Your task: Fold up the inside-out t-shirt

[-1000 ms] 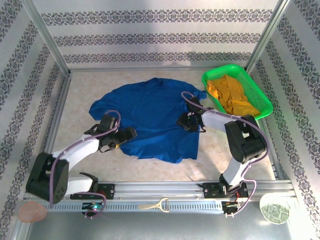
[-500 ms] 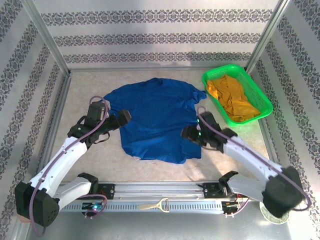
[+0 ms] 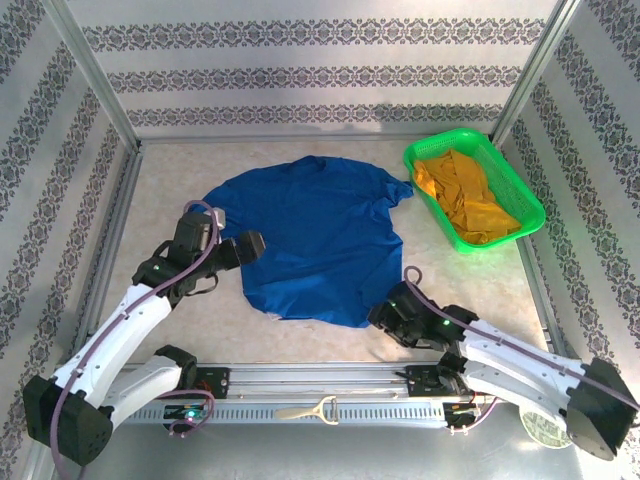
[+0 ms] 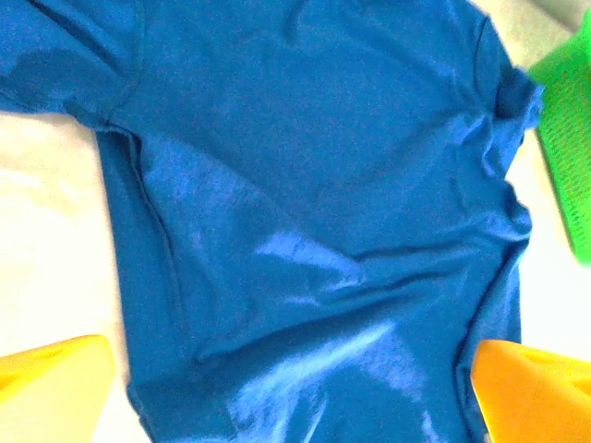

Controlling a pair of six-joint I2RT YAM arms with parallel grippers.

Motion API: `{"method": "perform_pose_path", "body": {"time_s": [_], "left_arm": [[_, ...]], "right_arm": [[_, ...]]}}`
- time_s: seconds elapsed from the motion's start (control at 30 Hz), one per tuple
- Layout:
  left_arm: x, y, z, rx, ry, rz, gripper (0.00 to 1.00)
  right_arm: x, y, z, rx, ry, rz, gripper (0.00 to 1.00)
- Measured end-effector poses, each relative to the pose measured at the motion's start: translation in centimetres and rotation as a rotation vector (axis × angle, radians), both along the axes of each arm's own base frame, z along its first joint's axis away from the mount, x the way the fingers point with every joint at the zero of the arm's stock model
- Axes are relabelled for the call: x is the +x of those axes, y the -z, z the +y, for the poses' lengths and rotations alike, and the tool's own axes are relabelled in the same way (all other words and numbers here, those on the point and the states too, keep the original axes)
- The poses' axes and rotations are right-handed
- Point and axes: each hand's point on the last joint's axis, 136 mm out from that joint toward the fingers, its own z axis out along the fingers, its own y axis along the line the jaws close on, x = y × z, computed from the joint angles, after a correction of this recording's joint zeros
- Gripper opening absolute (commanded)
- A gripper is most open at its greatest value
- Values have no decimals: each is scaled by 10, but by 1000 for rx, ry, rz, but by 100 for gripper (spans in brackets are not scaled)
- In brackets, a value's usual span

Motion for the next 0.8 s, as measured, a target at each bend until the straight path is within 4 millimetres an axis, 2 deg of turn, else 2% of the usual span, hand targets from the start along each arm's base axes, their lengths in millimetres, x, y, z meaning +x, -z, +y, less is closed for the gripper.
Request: {"method": "perform_pose_path", "body": {"time_s": [0.2, 0.33, 0.47, 0.57, 0.63, 0.73, 0.8], "left_arm": [[-10, 20, -6, 53, 87, 45, 100], [-14, 23, -14, 59, 133, 49, 100], [-18, 26, -17, 62, 160, 53, 99], [-20, 30, -16, 69, 170, 61, 99], [-21, 31, -16, 73, 174, 61, 99], [-22, 29, -17, 69, 180, 54, 99], [-22, 28, -17, 67, 182, 52, 100]], "right_arm": [[2, 5, 6, -139, -1, 28, 53], [2, 7, 6, -219, -2, 47, 48], [2, 6, 7, -245, -5, 45, 48], [9, -1, 22, -185, -3, 3, 49], [15, -15, 40, -106, -2, -42, 52], [22, -30, 51, -36, 18, -82, 54], [24, -32, 52, -24, 30, -91, 55]]}}
